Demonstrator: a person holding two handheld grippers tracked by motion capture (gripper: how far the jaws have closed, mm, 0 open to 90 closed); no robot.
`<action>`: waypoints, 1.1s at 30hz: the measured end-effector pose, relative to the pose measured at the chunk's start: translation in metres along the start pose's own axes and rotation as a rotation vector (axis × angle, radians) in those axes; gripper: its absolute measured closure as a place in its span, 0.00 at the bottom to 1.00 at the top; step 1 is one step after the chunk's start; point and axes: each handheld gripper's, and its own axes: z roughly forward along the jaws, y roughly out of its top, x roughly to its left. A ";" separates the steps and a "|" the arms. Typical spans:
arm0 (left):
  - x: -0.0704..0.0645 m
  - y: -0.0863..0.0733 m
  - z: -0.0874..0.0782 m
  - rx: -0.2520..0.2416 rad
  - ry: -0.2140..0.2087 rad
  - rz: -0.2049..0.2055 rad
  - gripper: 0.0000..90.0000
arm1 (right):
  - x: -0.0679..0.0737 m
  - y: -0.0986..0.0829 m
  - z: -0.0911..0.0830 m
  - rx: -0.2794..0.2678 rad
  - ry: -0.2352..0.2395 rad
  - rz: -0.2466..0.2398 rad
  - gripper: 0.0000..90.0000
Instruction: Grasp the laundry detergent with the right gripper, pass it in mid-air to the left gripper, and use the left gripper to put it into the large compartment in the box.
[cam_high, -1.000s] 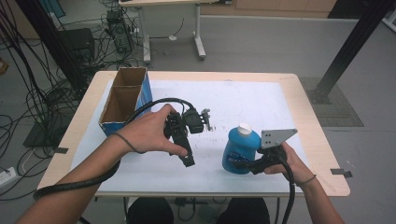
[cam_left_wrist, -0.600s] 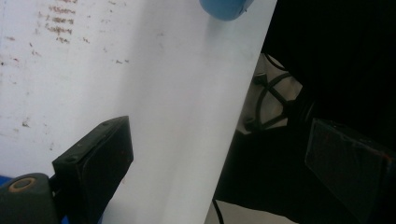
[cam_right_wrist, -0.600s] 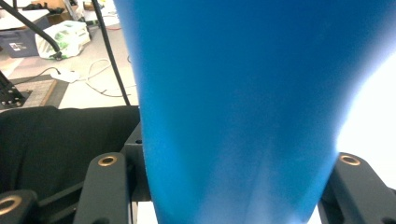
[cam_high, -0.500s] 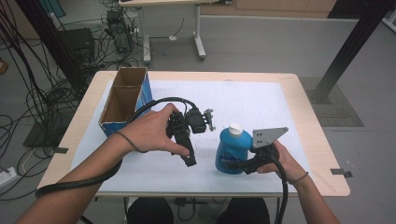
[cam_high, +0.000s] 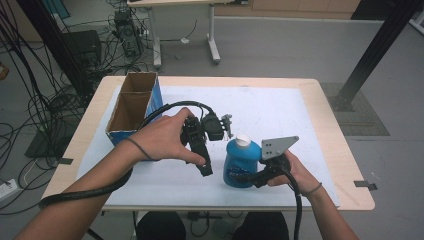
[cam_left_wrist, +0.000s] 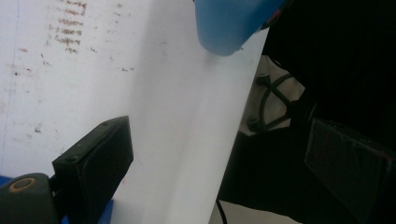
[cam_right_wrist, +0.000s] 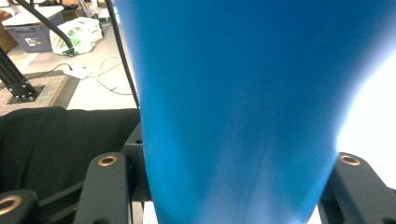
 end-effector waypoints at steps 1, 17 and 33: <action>0.000 0.001 -0.001 0.001 -0.002 0.002 0.09 | 0.000 0.001 0.002 0.003 0.004 0.001 0.46; -0.004 0.011 -0.007 0.020 0.009 0.022 0.09 | -0.004 0.007 0.018 0.020 0.034 -0.019 0.46; -0.009 0.023 -0.010 0.038 0.015 0.047 0.09 | -0.007 0.011 0.028 0.028 0.058 -0.035 0.46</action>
